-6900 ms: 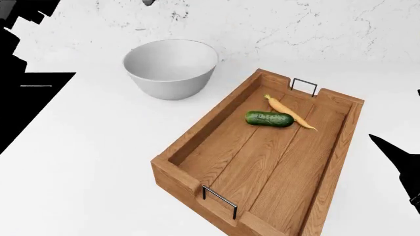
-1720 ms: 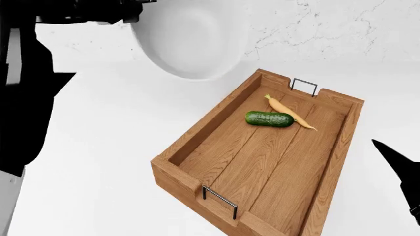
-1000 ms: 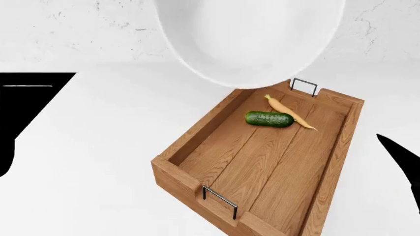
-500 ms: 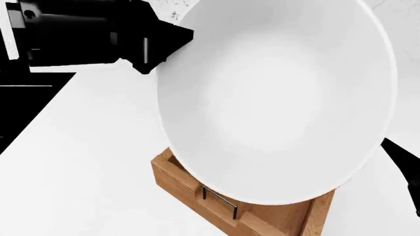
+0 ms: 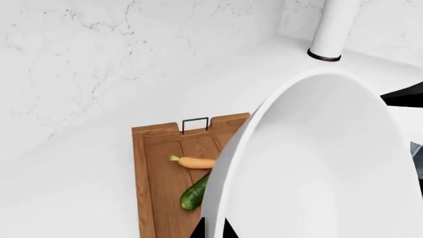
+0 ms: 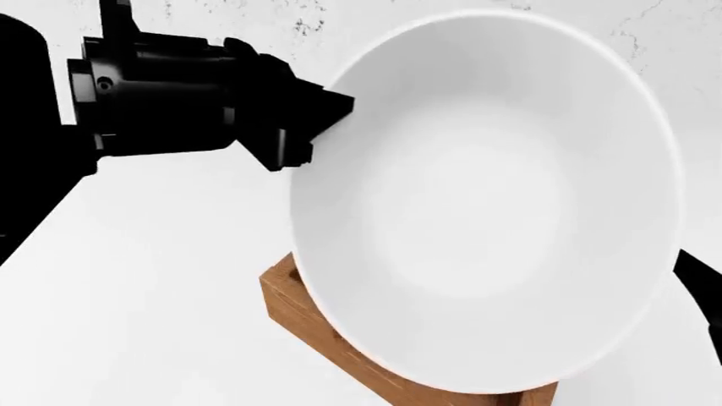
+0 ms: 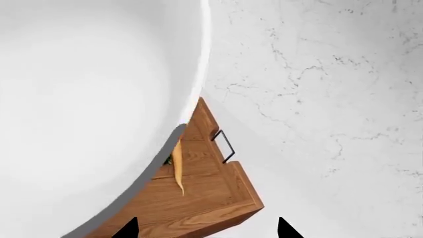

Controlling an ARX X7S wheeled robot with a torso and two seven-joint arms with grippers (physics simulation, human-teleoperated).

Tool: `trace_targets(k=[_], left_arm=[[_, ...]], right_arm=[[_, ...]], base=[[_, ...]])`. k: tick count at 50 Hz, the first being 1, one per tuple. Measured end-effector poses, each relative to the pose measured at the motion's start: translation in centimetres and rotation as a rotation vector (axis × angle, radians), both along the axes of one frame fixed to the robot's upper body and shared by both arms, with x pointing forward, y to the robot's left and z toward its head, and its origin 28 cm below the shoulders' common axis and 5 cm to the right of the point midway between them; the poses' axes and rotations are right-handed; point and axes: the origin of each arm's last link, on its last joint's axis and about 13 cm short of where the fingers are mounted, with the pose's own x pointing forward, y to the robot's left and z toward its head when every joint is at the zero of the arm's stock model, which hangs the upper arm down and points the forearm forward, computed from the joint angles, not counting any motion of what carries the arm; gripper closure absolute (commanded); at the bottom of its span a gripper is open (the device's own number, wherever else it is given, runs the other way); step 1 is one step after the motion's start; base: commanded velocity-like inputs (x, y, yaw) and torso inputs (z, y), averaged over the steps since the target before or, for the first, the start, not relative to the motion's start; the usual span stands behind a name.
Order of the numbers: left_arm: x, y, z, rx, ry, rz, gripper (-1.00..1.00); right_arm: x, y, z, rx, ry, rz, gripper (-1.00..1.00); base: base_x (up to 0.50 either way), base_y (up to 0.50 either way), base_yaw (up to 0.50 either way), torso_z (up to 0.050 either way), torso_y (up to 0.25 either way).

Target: Place the two vegetables and bowl onto the tray for setting up a vegetable dip station.

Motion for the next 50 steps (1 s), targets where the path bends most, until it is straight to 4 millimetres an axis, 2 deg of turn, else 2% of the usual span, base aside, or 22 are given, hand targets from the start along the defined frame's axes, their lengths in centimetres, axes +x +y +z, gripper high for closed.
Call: trace_targets(k=[50], left_arm=[[5.9,-1.3,-6.0,0.037,0.171,0.035,1.0]], right_arm=[[-0.3,0.1,-0.1,-0.006,0.006,-0.007,-1.0]], base=[[0.0,0.0,0.0,0.0,0.0]])
